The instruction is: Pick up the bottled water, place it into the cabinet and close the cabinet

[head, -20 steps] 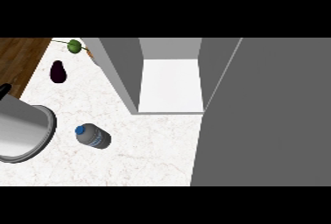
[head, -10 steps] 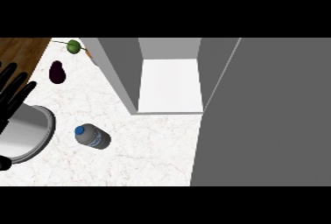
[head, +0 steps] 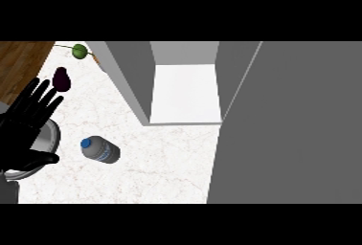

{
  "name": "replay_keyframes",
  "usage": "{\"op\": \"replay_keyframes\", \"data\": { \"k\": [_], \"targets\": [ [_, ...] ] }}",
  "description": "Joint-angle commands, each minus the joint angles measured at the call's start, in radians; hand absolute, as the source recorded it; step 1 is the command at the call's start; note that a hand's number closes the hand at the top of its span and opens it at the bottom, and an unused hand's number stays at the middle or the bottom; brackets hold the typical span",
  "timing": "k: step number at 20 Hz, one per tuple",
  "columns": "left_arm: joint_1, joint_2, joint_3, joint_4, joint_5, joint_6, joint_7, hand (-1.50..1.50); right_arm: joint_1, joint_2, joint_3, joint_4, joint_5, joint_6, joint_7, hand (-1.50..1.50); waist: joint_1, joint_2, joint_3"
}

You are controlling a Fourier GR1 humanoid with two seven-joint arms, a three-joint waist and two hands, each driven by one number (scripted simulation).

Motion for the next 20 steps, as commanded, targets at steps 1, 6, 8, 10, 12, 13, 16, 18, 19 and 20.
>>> {"op": "replay_keyframes", "data": {
  "k": [1,6,8,10,12,13,16,18,19,20],
  "targets": [
    [-0.050,-0.002,-0.016,0.127,-0.045,-0.044,-0.067,-1.50,-0.005,-0.011,0.009,-0.183,0.014,-0.019,0.116,-1.50,0.005,0.001,0.000],
    [-0.019,-0.023,-0.024,0.238,-0.113,-0.088,-0.185,-1.50,-0.065,-0.022,-0.020,-0.180,0.012,-0.026,0.158,-1.50,0.009,0.000,0.000],
    [-0.022,-0.041,-0.034,0.324,-0.154,-0.111,-0.268,-1.50,-0.077,-0.014,-0.004,-0.175,0.026,-0.038,0.150,-1.50,0.006,0.000,0.000],
    [0.000,-0.055,-0.042,0.364,-0.175,-0.132,-0.320,-1.50,-0.012,-0.046,-0.051,-0.198,-0.016,-0.011,0.121,-1.50,0.005,0.000,0.000],
    [0.007,-0.071,-0.051,0.424,-0.202,-0.147,-0.384,-1.50,-0.088,-0.049,-0.094,-0.161,-0.061,-0.013,0.161,-1.50,0.009,0.001,0.000],
    [-0.060,-0.050,-0.025,0.478,-0.199,-0.125,-0.376,-1.50,-0.020,-0.035,0.028,-0.209,0.046,-0.034,0.160,-1.50,0.001,0.000,0.000],
    [-0.023,-0.100,-0.068,0.591,-0.300,-0.125,-0.533,-1.50,-0.033,-0.013,0.099,-0.163,0.102,-0.060,0.118,-1.50,-0.002,0.000,-0.001],
    [-0.034,-0.045,-0.028,0.616,-0.257,-0.169,-0.515,-1.50,-0.019,-0.029,0.093,-0.199,0.106,-0.064,0.135,-1.50,0.001,-0.001,-0.001],
    [-0.075,-0.062,-0.038,0.660,-0.279,-0.141,-0.522,-1.50,-0.005,-0.045,0.037,-0.183,0.038,-0.041,0.109,-1.50,0.002,0.001,0.000],
    [-0.077,-0.040,-0.021,0.705,-0.274,-0.167,-0.544,-1.50,-0.038,-0.050,0.014,-0.206,0.031,-0.050,0.130,-1.50,-0.003,0.001,-0.001]
  ]
}}
